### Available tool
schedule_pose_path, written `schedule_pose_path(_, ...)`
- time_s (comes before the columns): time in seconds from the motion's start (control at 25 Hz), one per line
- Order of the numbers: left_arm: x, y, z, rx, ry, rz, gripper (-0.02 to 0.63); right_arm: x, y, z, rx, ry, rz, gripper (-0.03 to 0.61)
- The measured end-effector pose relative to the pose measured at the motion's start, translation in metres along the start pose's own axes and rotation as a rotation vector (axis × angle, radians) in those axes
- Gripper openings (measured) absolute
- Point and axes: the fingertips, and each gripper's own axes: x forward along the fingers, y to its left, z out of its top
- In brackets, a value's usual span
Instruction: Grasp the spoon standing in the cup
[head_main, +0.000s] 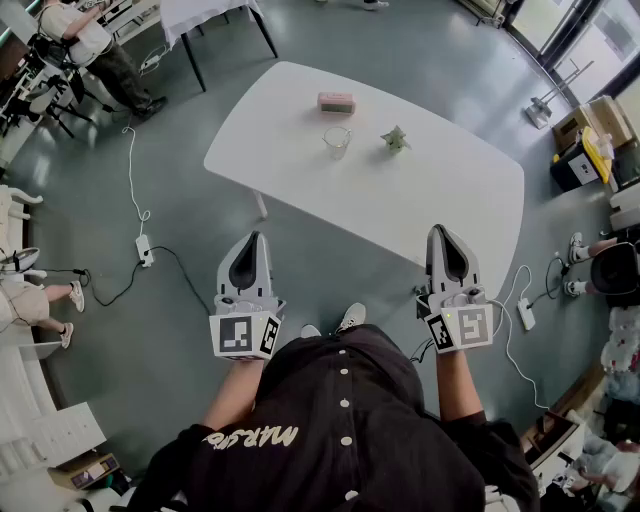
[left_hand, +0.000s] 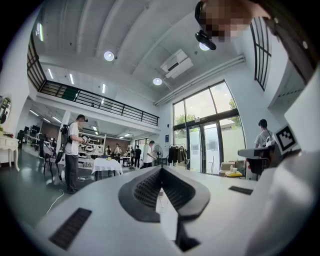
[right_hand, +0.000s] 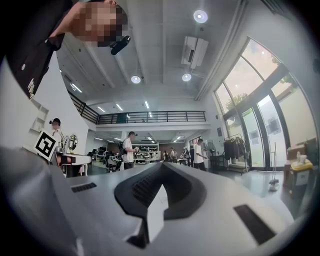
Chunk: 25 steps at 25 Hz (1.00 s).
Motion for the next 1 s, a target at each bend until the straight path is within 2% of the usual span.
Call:
schedule_pose_path(0.48, 0.0047, 0.0001, -0.0008, -0.007, 0.003, -0.009, 0.008, 0.0036, 0.0011, -0.0010, 0.014, 0.004, -0.004, 0.002)
schedule_pose_path(0.92, 0.0069, -0.0028, -0.0049, -0.013, 0.006, -0.011, 0.008, 0.0028, 0.0038, -0.0007, 0.017, -0.007, 0.027, 0.002)
schedule_pose_path(1.0, 0.0061, -0.0024, -0.0052, -0.008, 0.011, -0.011, 0.008, 0.0036, 0.0064, -0.0013, 0.019, -0.004, 0.042, 0.027)
